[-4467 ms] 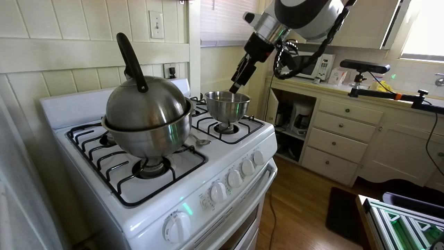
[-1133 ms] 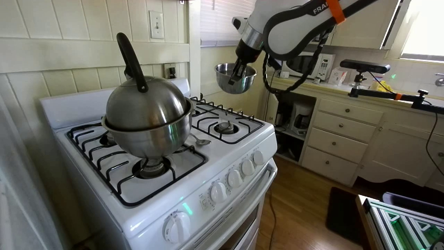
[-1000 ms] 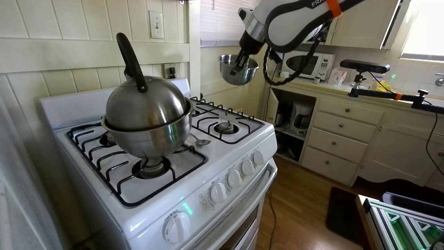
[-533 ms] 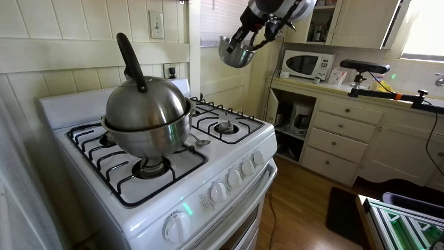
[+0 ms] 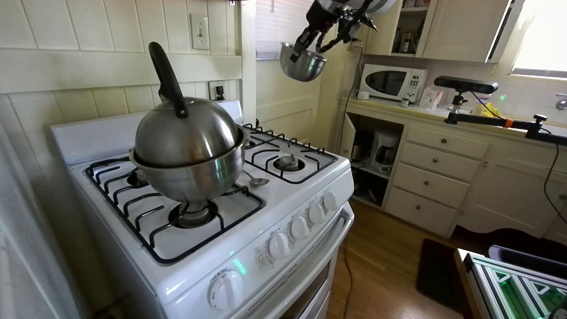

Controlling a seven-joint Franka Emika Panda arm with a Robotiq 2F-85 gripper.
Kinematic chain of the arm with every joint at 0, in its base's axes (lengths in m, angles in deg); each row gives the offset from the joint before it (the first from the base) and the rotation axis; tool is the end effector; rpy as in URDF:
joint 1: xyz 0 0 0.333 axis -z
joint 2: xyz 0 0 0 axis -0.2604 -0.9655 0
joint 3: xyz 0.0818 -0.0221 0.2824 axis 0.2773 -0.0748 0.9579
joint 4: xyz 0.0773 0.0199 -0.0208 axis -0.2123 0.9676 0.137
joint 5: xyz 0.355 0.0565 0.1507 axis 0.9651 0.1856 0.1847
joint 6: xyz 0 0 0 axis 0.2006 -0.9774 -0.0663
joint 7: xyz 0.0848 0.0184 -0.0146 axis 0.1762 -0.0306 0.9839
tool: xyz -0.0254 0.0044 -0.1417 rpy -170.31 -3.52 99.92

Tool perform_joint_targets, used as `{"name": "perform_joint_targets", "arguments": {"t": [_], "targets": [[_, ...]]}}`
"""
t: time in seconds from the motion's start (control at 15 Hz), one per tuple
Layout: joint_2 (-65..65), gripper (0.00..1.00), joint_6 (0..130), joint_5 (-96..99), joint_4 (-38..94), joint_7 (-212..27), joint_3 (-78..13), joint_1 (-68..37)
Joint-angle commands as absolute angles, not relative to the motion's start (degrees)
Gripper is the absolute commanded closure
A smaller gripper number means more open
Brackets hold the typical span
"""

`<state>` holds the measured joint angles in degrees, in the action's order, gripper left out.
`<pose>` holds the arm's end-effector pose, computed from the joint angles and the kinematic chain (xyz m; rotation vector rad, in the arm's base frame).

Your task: Move the silver bowl forward, then place the spoon inside it

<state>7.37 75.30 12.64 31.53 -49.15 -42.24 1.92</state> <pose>0.5877 -0.3365 0.5379 2.6801 0.0976 0.8701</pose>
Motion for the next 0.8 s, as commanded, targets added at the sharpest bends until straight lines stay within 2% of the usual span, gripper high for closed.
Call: {"name": "perform_joint_targets", "arguments": {"t": [0.0, 0.53, 0.73], "targets": [[6.42, 0.98, 75.50, 11.11, 30.15, -49.39, -40.32, 1.64], [-2.54, 0.98, 75.33, 16.21, 25.44, -43.29, -30.93, 1.24], [-6.49, 0.98, 72.98, 13.16, 23.69, -42.44, -30.51, 1.21]]}}
